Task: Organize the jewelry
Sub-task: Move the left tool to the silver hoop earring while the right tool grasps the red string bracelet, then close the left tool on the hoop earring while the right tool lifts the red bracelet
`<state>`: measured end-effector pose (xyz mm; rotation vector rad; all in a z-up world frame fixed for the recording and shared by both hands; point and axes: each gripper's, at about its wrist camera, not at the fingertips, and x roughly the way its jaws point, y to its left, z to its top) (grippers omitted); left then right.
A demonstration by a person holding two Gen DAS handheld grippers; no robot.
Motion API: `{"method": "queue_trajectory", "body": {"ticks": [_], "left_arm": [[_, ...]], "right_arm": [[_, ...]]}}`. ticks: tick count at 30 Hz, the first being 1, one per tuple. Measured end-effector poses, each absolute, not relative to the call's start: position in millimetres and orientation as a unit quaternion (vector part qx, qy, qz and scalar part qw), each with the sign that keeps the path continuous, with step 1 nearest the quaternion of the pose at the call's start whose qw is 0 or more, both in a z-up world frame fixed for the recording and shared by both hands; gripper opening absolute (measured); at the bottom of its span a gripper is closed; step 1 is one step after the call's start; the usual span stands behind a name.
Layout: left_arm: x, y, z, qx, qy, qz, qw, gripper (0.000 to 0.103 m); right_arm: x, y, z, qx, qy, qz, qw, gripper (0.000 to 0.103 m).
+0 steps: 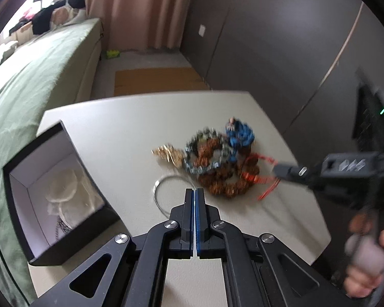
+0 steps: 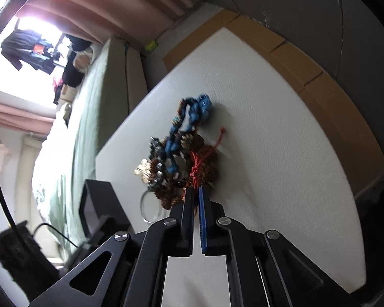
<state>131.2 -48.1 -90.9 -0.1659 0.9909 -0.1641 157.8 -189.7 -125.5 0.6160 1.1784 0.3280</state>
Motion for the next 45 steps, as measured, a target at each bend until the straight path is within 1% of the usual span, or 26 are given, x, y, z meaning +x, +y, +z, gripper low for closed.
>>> {"method": "queue_trajectory", "body": {"ticks": [2, 8, 9, 10, 11, 13, 15, 23, 26, 28, 29, 30, 31, 32, 36, 39, 45], "left_arm": [[133, -53, -97, -0.065, 0.489, -0.074, 0.867, 0.001], [138, -64, -110, -0.044, 0.500, -0.081, 0.861, 0.003], [141, -67, -113, -0.041, 0.505, -0.081, 0.859, 0.007], [142, -68, -115, -0.038, 0.507, -0.080, 0.857, 0.015], [143, -71, -117, -0.035, 0.507, -0.080, 0.858, 0.020], [144, -74, -118, -0.026, 0.502, -0.076, 0.861, 0.044], [144, -76, -117, -0.018, 0.493, -0.072, 0.867, 0.049], [156, -77, -133, -0.005, 0.504, -0.062, 0.862, 0.048], [154, -80, -136, 0.013, 0.503, -0.060, 0.862, 0.042], [152, -81, -136, 0.022, 0.500, -0.056, 0.864, 0.030], [150, -79, -136, 0.020, 0.500, -0.057, 0.864, 0.026], [149, -75, -135, 0.015, 0.502, -0.057, 0.863, 0.015], [149, -72, -135, 0.009, 0.505, -0.058, 0.861, 0.007], [149, -70, -135, 0.004, 0.507, -0.059, 0.860, 0.003], [142, -61, -133, -0.024, 0.513, -0.072, 0.855, 0.002], [135, -57, -126, -0.042, 0.504, -0.080, 0.859, 0.002], [118, -36, -92, -0.099, 0.467, -0.093, 0.874, 0.002]], "right_arm": [[155, -192, -118, 0.291, 0.535, 0.155, 0.778, 0.005], [147, -204, -95, 0.300, 0.506, 0.163, 0.792, 0.005], [147, -206, -93, 0.301, 0.504, 0.164, 0.793, 0.005], [146, -209, -92, 0.303, 0.502, 0.164, 0.793, 0.005], [146, -210, -92, 0.304, 0.502, 0.163, 0.793, 0.005], [146, -214, -92, 0.306, 0.502, 0.161, 0.793, 0.005], [146, -216, -91, 0.306, 0.502, 0.162, 0.792, 0.005], [145, -228, -87, 0.310, 0.495, 0.160, 0.796, 0.005], [145, -229, -87, 0.310, 0.495, 0.159, 0.796, 0.005], [145, -228, -87, 0.309, 0.495, 0.159, 0.796, 0.005], [145, -228, -86, 0.309, 0.496, 0.160, 0.796, 0.005], [145, -227, -86, 0.308, 0.496, 0.160, 0.796, 0.005], [145, -226, -87, 0.307, 0.497, 0.160, 0.796, 0.005], [144, -226, -87, 0.307, 0.497, 0.160, 0.796, 0.005], [143, -220, -86, 0.298, 0.500, 0.161, 0.797, 0.005], [139, -216, -86, 0.292, 0.500, 0.163, 0.799, 0.005], [131, -208, -81, 0.290, 0.489, 0.177, 0.803, 0.005]]}}
